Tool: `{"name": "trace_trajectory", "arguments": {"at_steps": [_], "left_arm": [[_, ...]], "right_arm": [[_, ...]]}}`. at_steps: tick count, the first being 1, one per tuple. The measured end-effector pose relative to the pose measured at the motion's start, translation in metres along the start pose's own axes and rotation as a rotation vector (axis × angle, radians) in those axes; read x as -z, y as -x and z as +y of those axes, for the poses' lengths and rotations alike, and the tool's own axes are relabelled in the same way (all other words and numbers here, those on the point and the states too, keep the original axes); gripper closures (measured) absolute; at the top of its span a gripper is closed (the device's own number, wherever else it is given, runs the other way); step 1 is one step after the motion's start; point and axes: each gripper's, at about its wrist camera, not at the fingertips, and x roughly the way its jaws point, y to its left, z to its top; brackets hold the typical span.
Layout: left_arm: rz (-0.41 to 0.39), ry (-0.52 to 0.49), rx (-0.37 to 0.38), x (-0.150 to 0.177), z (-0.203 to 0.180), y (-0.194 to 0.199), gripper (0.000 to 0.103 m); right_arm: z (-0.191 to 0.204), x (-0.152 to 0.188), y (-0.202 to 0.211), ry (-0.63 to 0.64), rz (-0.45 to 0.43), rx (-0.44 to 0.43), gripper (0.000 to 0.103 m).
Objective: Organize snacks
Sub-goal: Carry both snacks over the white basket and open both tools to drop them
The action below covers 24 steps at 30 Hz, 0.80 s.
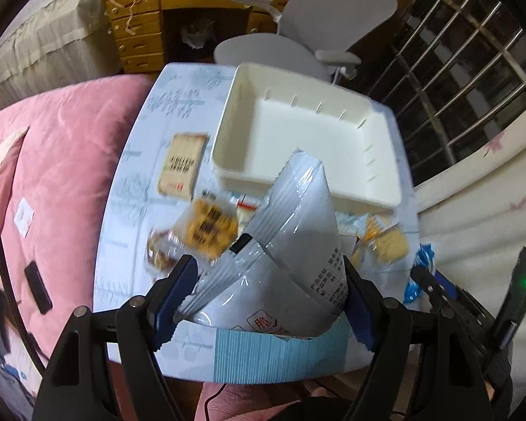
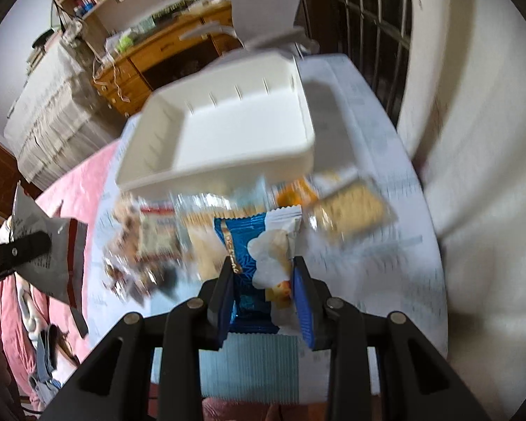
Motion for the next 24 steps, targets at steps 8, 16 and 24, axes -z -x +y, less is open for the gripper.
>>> {"name": "trace_trajectory", "arguments": {"at_steps": [8, 16, 24], "left_arm": [[-0.028, -0.075, 0.006, -0.069, -0.01, 0.002, 0.025], [0.026, -0.136, 0.052, -0.124, -0.017, -0.045, 0.025], [0.121, -0.057, 0.093, -0.148, -0.011, -0.096, 0.014]], "right_arm": [[0.022, -0.073, -0.003, 0.001, -0.085, 0.005, 0.072], [0.041, -0.11, -0.028, 0.028, -0.161, -0.028, 0.072], [0.043, -0.122, -0.044, 0.033, -0.137, -0.002, 0.052]]}}
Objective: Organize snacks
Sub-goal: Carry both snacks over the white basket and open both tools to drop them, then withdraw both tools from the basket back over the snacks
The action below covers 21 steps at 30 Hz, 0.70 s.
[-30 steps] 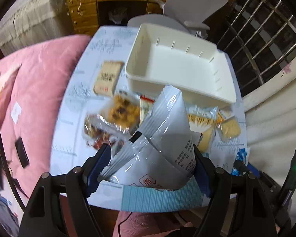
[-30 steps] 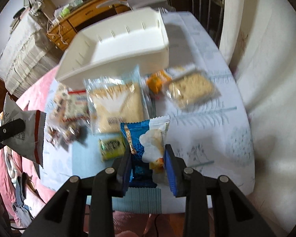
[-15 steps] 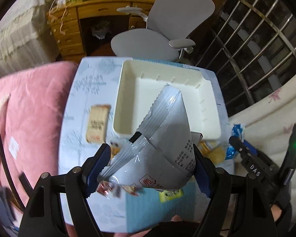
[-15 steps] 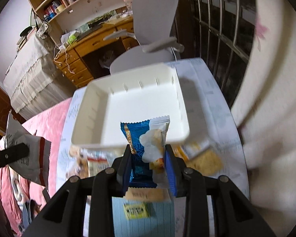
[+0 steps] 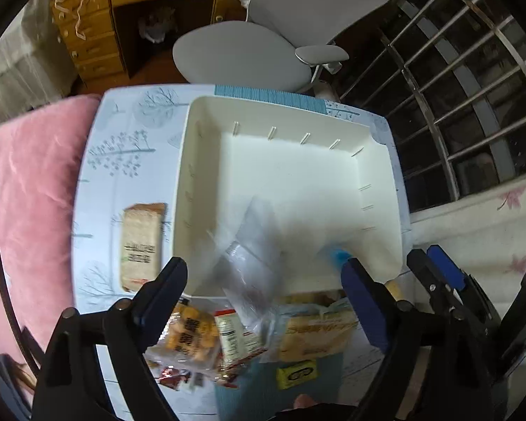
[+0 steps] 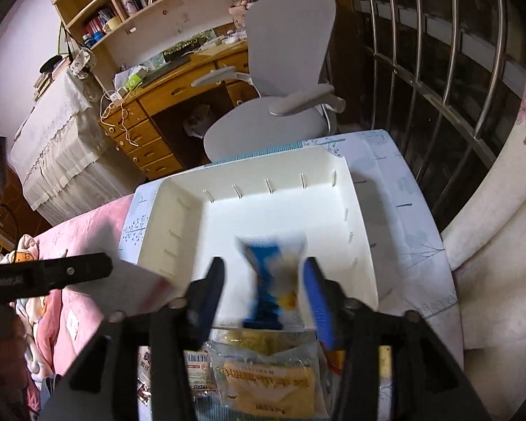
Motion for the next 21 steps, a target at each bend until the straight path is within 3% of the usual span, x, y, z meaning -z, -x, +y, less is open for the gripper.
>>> {"name": "trace_trajectory", "arguments": {"at_steps": [4, 9, 16, 21], "left_arm": [[-0.001, 0.013, 0.012, 0.003, 0.001, -0.004, 0.014], [-0.002, 0.034, 0.022, 0.017, 0.002, 0.002, 0.014], [-0.017, 0.064, 0.013, 0.061, 0.001, 0.016, 0.014], [-0.026, 0.087, 0.002, 0.11, -0.001, 0.029, 0.015]], "right_arm": [[0.005, 0.002, 0.007, 0.08, -0.036, 0.067, 0.05], [0.003, 0.011, 0.018, 0.073, -0.03, 0.055, 0.048], [0.0, 0.037, 0.043, 0.115, -0.031, 0.041, 0.048], [-0.009, 0.066, 0.066, 0.098, -0.039, 0.01, 0.048]]}}
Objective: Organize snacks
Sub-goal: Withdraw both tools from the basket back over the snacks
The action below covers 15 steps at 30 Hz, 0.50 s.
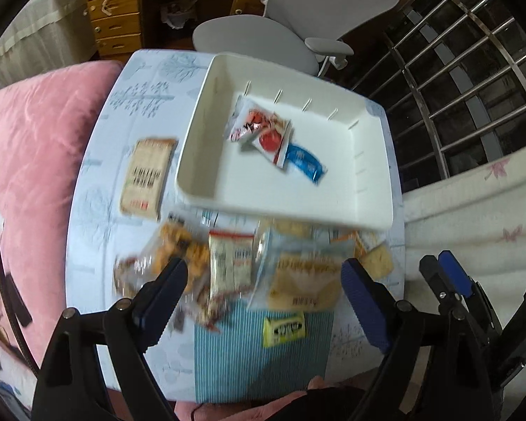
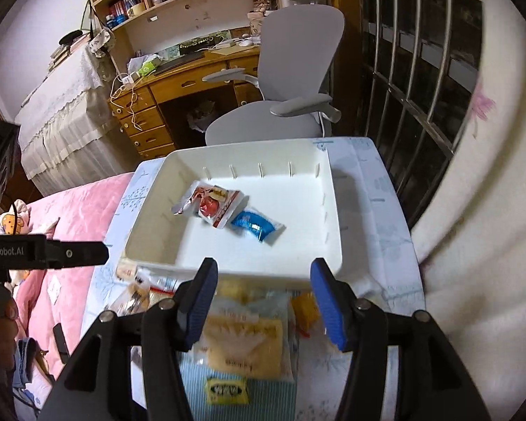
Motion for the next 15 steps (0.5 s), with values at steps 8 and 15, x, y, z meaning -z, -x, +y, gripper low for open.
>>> {"name": "trace_trajectory", "arguments": {"at_steps": [8, 15], "left_arm": [[-0.007, 0.044, -0.034, 0.085, 0.004, 0.015, 0.015], [-0.014, 0.089, -0.028, 0.144, 0.014, 0.026, 0.015]], "right_arm": [[-0.003, 0.056, 0.037, 0.02, -0.014, -0.069, 0.048], [-0.006, 0.096, 0.051, 0.017, 0.012, -0.107, 0.048]]}}
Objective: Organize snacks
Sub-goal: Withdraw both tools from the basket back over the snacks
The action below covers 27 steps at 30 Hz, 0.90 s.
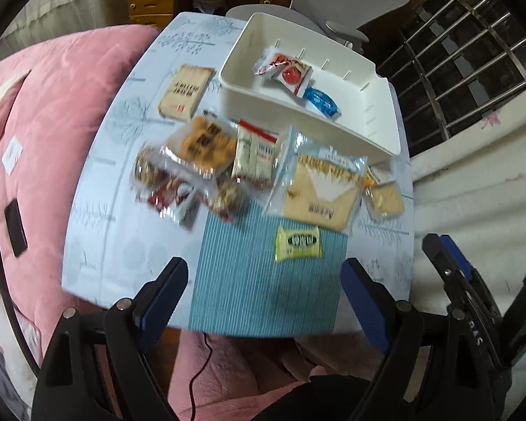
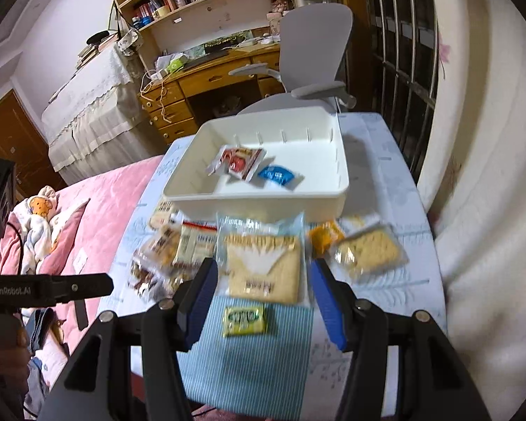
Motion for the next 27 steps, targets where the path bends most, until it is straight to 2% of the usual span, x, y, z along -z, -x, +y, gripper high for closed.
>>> {"name": "trace_trajectory", "arguments": {"at_steps": [9, 16, 23, 27], "left_arm": [[-0.038, 0.004, -0.028, 0.029, 0.007, 0.012, 0.015], [0.005, 0.017, -0.076, 0.042, 0.022, 0.003, 0.015], [0.035, 0.017, -0.11, 0.034, 0.053, -0.006, 0.015], [0.047, 0.006, -0.093, 0.016, 0.073, -0.011, 0.015]], "right_arm": [[-0.007, 0.032, 0.008, -0.062, -0.005, -0.034, 0.048], [-0.008, 0.041, -0.003, -0.094, 0.044, -0.051, 0.048], [0.002, 0.05, -0.025, -0.125, 0.13, -0.063, 0.048], [0.01, 0.052, -0.039, -0.183, 0.17, -0.048, 0.048]]}}
